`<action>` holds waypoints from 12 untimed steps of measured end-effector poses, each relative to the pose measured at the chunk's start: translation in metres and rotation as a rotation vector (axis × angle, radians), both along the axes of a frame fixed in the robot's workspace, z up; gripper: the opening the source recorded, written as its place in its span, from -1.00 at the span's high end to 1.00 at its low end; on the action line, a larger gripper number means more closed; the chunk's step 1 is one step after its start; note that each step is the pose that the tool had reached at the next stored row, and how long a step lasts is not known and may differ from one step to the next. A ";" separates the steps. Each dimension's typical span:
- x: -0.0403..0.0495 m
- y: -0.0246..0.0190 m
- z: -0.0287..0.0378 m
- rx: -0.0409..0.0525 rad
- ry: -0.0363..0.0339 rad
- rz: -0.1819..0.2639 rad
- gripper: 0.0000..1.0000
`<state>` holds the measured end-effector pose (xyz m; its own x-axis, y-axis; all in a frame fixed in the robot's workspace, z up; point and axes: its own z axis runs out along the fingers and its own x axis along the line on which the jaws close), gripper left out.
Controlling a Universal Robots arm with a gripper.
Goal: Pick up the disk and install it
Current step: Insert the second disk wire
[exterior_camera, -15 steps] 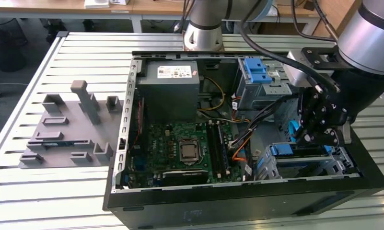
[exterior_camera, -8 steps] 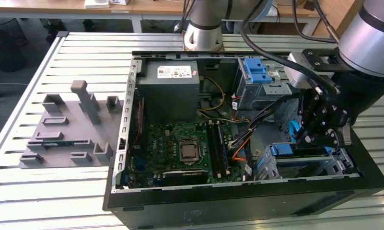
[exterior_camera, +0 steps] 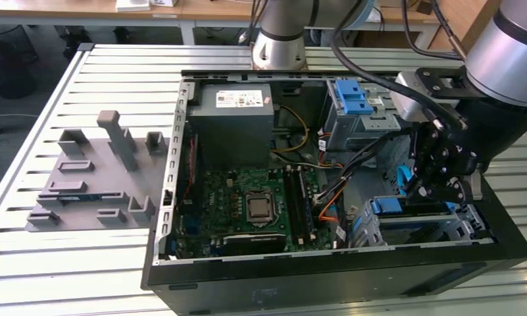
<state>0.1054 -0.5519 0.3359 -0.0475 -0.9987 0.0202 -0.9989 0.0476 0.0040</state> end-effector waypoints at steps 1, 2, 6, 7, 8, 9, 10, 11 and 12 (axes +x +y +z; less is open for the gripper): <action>0.0002 0.0000 -0.0001 0.0001 0.0010 0.000 0.68; 0.0006 0.0000 -0.0002 0.0002 0.0019 0.000 0.68; 0.0016 -0.0001 -0.0003 0.0002 0.0035 -0.001 0.68; 0.0019 -0.0003 -0.0004 0.0002 0.0036 -0.002 0.68; 0.0020 -0.0004 -0.0005 0.0002 0.0037 -0.002 0.68; 0.0021 -0.0005 -0.0006 0.0001 0.0037 -0.003 0.68; 0.0021 -0.0007 -0.0008 0.0001 0.0037 -0.003 0.68; 0.0022 -0.0007 -0.0010 0.0000 0.0037 -0.003 0.68; 0.0022 -0.0008 -0.0012 0.0000 0.0037 -0.004 0.68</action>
